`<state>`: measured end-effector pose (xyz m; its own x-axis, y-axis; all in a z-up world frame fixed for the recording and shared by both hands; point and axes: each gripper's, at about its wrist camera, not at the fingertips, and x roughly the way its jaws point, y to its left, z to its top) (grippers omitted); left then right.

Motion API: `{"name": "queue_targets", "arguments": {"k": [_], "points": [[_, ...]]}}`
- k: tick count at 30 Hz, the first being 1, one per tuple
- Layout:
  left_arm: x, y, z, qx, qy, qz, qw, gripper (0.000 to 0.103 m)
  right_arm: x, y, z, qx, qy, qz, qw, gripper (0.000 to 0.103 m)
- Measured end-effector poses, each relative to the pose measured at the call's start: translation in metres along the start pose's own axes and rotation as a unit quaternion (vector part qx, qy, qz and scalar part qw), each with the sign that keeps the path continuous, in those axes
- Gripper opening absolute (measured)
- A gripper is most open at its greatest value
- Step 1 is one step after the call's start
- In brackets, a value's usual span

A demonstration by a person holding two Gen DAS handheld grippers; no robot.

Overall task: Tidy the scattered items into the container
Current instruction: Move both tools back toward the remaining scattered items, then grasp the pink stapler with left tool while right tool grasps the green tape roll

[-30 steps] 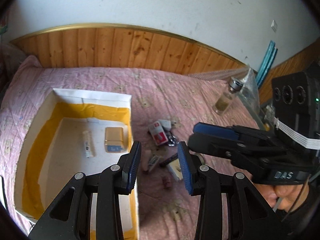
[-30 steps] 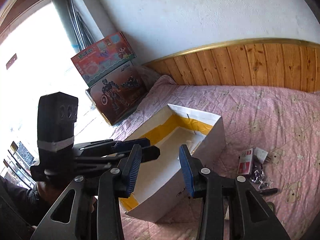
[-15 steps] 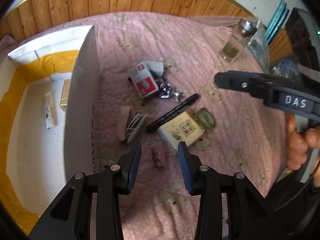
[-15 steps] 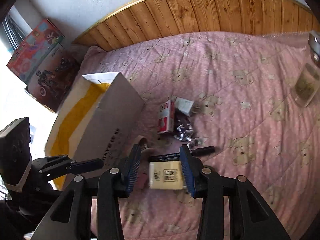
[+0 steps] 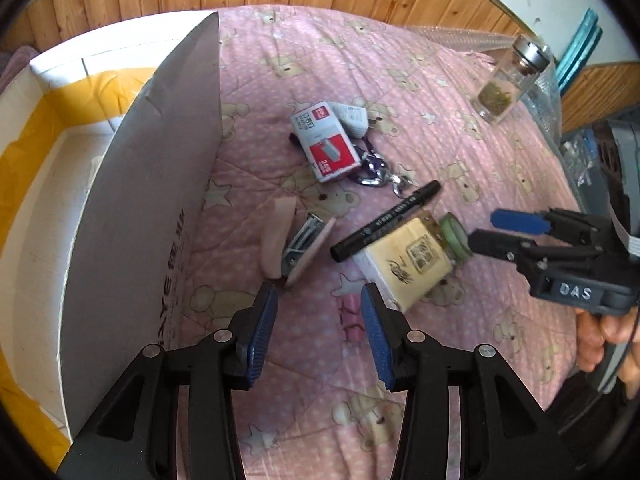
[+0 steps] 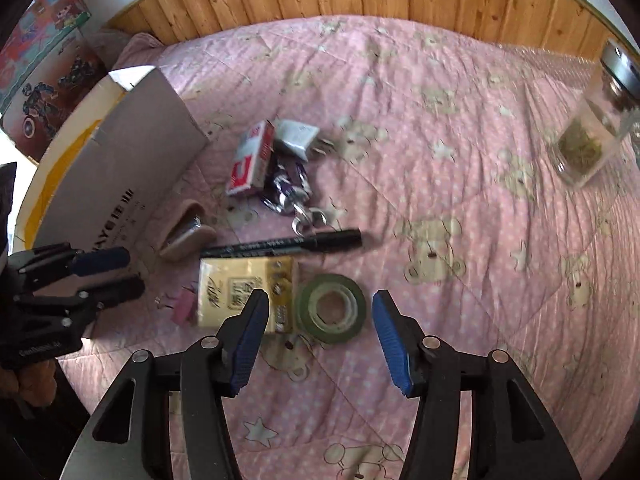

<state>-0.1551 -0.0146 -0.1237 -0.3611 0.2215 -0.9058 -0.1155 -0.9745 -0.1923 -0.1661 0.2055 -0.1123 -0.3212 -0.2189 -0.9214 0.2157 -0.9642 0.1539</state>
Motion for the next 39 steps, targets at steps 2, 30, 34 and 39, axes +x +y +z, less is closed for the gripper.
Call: {"name": "queue_targets", "arguments": {"k": [2, 30, 34, 39], "points": [[0.006, 0.001, 0.005, -0.003, -0.005, 0.015, 0.9999, 0.046, 0.005, -0.005, -0.004, 0.017, 0.001, 0.010, 1.000, 0.056], [0.043, 0.000, 0.018, 0.029, -0.038, 0.070, 0.9964, 0.041, 0.032, -0.019, -0.008, 0.034, -0.004, 0.016, 0.999, 0.050], [0.031, 0.000, 0.019, 0.025, -0.046, 0.079, 0.9955, 0.040, 0.022, -0.017, -0.008, 0.037, -0.011, 0.014, 0.999, 0.049], [0.009, -0.001, 0.019, 0.023, -0.061, 0.070, 0.9954, 0.040, 0.012, -0.013, -0.005, 0.042, -0.022, 0.014, 0.999, 0.049]]}}
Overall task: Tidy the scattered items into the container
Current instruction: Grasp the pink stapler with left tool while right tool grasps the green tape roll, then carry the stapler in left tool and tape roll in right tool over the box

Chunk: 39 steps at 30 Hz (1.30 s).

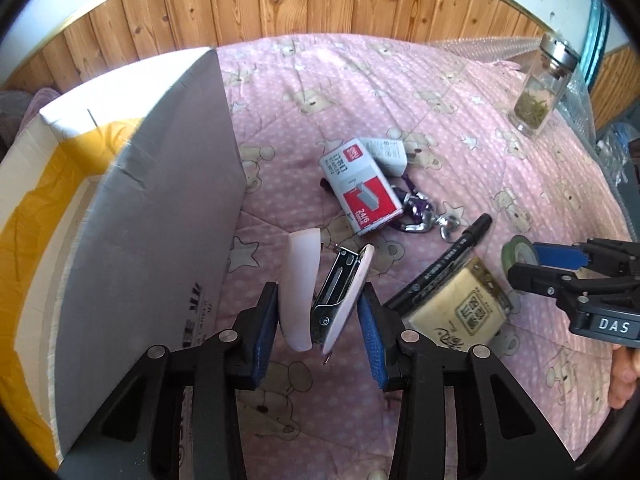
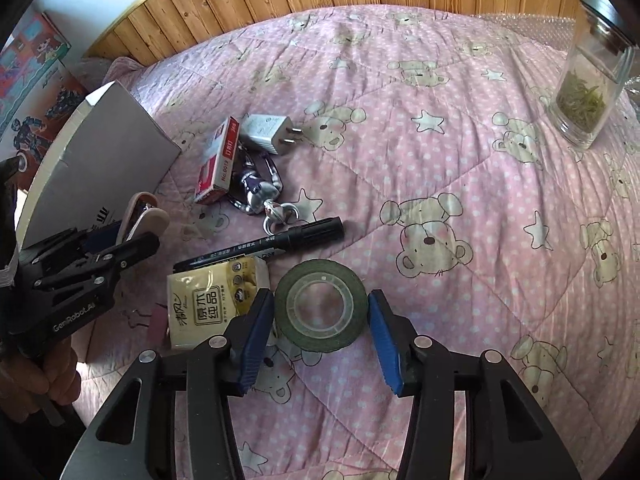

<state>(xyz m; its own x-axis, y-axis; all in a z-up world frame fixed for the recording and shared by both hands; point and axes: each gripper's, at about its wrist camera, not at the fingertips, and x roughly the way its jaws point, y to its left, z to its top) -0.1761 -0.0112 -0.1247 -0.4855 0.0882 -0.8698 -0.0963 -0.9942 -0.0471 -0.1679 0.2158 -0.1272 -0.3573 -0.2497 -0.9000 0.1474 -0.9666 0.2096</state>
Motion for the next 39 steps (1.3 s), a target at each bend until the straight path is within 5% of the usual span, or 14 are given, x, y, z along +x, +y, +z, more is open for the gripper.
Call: {"name": "queue_targets", "arguments": {"k": [26, 39], "points": [[-0.125, 0.032, 0.005, -0.075, -0.088, -0.081, 0.9900, 0.040, -0.071, 0.077, 0.019, -0.005, -0.095, 0.032, 0.995, 0.049], [-0.177, 0.077, -0.004, -0.130, -0.138, -0.093, 0.9775, 0.040, -0.115, 0.126, 0.022, -0.033, -0.160, 0.055, 0.985, 0.049]]}}
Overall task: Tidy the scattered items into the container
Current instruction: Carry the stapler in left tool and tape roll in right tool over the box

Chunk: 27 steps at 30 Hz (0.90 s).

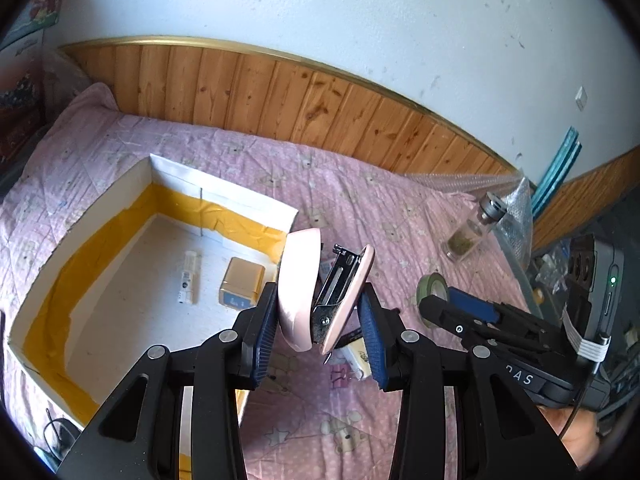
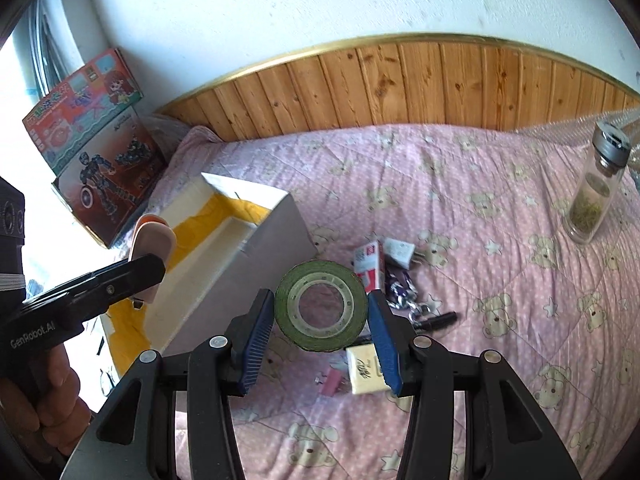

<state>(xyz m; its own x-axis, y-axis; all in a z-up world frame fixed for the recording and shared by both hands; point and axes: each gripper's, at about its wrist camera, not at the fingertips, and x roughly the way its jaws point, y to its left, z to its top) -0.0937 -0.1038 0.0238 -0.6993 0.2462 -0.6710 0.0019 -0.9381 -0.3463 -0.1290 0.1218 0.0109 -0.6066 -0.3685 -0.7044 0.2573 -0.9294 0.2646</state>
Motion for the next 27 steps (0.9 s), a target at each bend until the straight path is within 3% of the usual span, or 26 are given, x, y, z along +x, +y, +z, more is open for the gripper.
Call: {"name": "queue_targets", "arguments": {"k": [11, 21, 27], "points": [[-0.033, 0.054, 0.011, -0.078, -0.040, 0.006, 0.9962, 0.040, -0.008, 0.036, 0.008, -0.018, -0.024, 0.017, 0.999, 0.049], [-0.024, 0.076, 0.010, -0.087, -0.027, 0.021, 0.9956, 0.040, -0.010, 0.076, 0.007, -0.070, -0.049, 0.018, 0.996, 0.049], [-0.020, 0.094, 0.018, -0.096, -0.024, 0.033, 0.9945, 0.040, 0.001, 0.080, 0.014, -0.030, -0.033, 0.076, 0.996, 0.049]]}}
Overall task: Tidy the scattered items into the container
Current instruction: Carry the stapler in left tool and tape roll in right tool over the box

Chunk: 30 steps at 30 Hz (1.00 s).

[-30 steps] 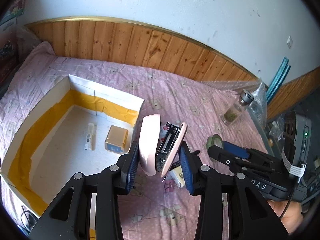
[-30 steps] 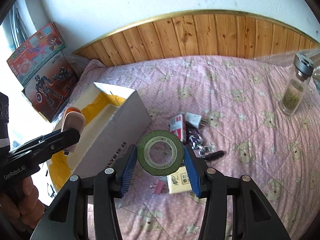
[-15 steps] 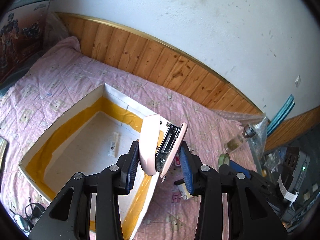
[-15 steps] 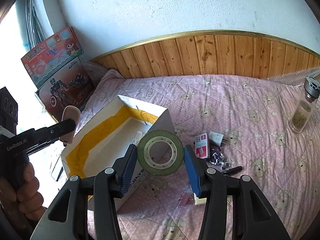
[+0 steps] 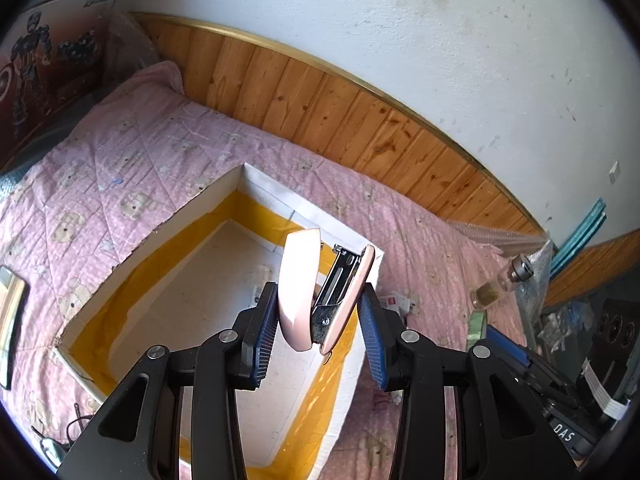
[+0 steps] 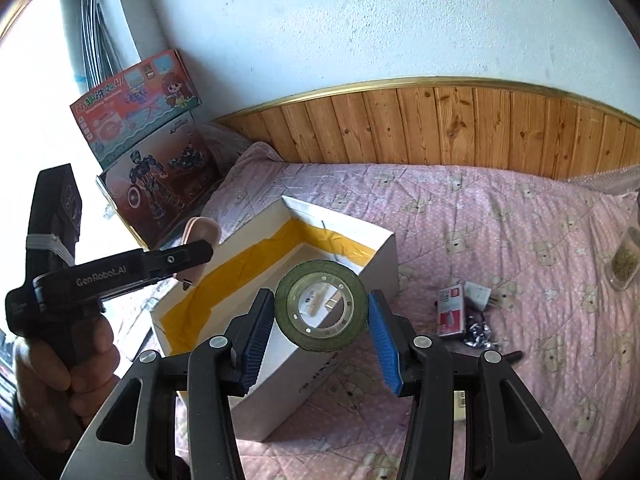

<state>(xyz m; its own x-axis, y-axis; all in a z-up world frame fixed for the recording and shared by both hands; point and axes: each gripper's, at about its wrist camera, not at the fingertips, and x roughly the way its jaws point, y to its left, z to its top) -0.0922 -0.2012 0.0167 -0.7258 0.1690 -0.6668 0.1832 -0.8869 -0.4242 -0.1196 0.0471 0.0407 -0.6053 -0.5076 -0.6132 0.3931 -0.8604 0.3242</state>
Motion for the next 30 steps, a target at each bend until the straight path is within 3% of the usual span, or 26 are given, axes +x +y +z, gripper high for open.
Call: {"name": "queue_targets", "arguments": {"k": [30], "points": [[0.064, 0.050, 0.025, 0.004, 0.057, 0.090, 0.9943, 0.041, 0.076, 0.045, 0.040, -0.049, 0.039, 0.028, 0.998, 0.049]]}}
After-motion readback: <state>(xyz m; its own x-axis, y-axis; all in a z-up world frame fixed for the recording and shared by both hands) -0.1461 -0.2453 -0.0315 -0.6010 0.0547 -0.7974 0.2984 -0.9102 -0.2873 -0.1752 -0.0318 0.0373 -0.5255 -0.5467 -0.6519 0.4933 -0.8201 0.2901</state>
